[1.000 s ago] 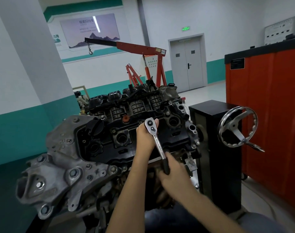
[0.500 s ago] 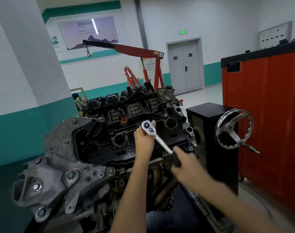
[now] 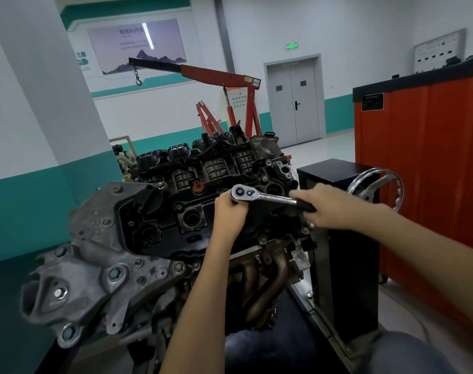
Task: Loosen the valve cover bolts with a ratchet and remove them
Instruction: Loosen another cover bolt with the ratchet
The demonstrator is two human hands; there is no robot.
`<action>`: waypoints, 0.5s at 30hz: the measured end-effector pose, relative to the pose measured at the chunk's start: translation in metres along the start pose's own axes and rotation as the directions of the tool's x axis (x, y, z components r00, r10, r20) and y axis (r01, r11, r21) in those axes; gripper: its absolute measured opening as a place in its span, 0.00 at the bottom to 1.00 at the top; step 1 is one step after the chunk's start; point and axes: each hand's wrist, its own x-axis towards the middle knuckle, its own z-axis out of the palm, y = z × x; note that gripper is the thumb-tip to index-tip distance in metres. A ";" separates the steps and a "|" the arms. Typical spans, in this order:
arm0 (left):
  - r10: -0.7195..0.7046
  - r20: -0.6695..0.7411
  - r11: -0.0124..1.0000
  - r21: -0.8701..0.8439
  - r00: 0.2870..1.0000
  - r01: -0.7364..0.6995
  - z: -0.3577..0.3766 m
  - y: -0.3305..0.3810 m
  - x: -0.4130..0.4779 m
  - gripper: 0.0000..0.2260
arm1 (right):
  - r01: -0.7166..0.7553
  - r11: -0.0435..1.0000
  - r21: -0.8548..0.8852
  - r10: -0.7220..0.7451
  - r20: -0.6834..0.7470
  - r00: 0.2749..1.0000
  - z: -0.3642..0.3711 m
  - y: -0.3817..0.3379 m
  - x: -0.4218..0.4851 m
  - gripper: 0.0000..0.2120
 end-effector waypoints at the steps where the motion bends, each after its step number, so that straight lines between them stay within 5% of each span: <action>1: 0.001 -0.018 1.000 -0.011 1.000 -0.001 0.000 -0.001 -0.001 0.15 | 0.003 0.997 -0.073 -0.005 -0.032 0.999 -0.001 0.000 0.003 0.09; 3: -0.009 -0.065 0.998 -0.066 0.998 0.005 0.003 -0.004 -0.006 0.14 | -0.066 0.998 -0.003 0.065 -0.091 0.994 0.019 -0.008 -0.004 0.09; 5: -0.007 -0.095 0.994 -0.112 0.995 -0.004 0.008 -0.005 -0.009 0.16 | -0.156 0.945 0.286 0.193 -0.106 0.976 0.059 -0.031 -0.024 0.10; 9: -0.024 -0.160 0.991 -0.135 0.987 0.002 0.016 -0.002 -0.006 0.22 | -0.167 0.662 0.731 0.381 -0.136 0.915 0.119 -0.102 -0.032 0.12; 12: -0.047 -0.169 0.994 -0.103 0.985 0.030 0.015 -0.001 -0.004 0.23 | -0.114 0.528 0.841 0.404 -0.131 0.905 0.131 -0.135 -0.022 0.12; 15: -0.029 -0.123 0.994 -0.112 0.992 0.015 0.010 -0.004 -0.003 0.25 | -0.140 0.642 0.754 0.345 -0.121 0.931 0.118 -0.112 -0.029 0.11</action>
